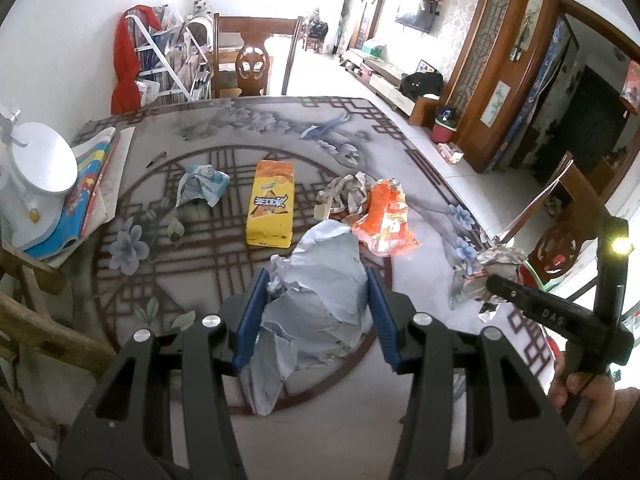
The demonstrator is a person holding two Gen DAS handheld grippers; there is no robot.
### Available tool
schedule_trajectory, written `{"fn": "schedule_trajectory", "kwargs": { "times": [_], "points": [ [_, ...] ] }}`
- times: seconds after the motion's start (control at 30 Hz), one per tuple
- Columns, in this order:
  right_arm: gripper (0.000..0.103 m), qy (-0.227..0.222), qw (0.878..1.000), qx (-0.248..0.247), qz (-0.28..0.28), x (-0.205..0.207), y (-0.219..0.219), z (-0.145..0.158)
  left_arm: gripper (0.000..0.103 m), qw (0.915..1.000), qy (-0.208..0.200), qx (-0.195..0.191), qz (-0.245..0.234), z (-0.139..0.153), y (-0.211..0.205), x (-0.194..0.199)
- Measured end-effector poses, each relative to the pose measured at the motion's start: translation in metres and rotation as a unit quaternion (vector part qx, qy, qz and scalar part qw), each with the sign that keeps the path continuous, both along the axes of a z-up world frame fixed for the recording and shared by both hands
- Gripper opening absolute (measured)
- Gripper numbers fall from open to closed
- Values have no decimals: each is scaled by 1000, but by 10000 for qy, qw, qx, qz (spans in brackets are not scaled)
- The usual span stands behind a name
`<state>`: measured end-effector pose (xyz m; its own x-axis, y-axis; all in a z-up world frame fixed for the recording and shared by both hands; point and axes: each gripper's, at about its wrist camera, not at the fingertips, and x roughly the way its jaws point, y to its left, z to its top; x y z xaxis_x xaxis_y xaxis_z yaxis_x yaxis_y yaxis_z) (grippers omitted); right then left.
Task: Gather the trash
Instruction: 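Carry both crumpled papers over the red bucket with both tools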
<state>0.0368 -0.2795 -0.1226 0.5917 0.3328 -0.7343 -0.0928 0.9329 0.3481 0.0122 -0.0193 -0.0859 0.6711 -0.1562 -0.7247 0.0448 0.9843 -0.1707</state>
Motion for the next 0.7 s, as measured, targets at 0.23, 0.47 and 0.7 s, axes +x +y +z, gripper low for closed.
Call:
{"fn": "schedule_trajectory", "kwargs": {
  "times": [0.23,0.47,0.7],
  "points": [
    [34,-45,10000,35,-21,3,-26,4,47,10000,54,66,15,3,-28,6],
    [34,-135,9999,-65,10,8,-57,11,47,9999,115,29,12,3,-66,18],
    [34,-137,9999,-88,39,19,-91,10,47,9999,157,1,-9,2,-106,33]
  ]
}}
